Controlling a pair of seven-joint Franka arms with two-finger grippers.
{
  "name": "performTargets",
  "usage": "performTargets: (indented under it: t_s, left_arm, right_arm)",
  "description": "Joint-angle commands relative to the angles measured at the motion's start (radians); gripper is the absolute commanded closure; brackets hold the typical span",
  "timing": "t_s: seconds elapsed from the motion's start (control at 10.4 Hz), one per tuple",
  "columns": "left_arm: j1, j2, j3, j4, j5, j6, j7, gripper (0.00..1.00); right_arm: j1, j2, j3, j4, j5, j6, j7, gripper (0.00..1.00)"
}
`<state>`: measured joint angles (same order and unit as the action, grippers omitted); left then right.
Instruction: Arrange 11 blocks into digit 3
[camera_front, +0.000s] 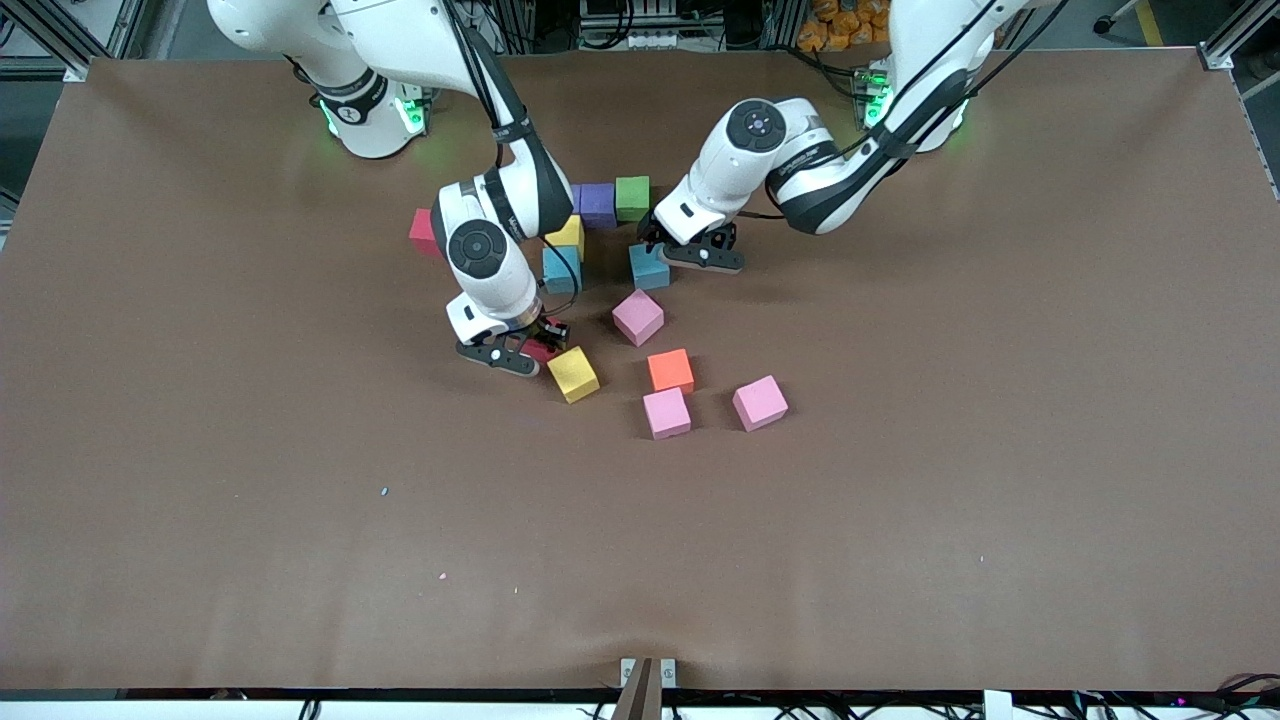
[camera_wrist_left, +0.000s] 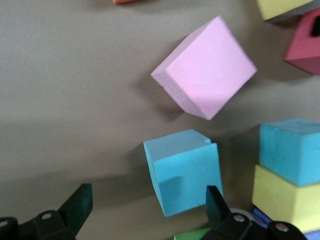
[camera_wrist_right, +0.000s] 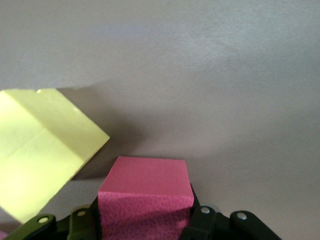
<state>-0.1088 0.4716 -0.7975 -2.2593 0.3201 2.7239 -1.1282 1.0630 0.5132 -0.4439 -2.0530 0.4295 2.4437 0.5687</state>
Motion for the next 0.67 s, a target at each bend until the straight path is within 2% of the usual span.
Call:
performTargets:
  t_s: [0.0,0.1,0.19,0.58]
  left_arm:
    - [-0.177,0.071,0.118,0.088,0.031,0.008,-0.199,0.00]
    - [-0.236,0.074,0.170,0.108,0.033,0.008,-0.264,0.00]
    - [-0.256,0.081,0.182,0.131,0.033,0.010,-0.309,0.00]
    - [-0.244,0.098,0.182,0.170,0.034,0.024,-0.311,0.00]
  right_arm:
    - [0.003,-0.057,-0.005,-0.004,0.022,-0.081,-0.163,0.74]
    - [0.003,-0.061,-0.004,-0.004,0.022,-0.092,-0.221,0.74]
    - [0.003,-0.061,-0.004,-0.003,0.022,-0.092,-0.257,0.74]
    - [0.014,-0.051,-0.001,0.017,0.023,-0.092,-0.300,0.74]
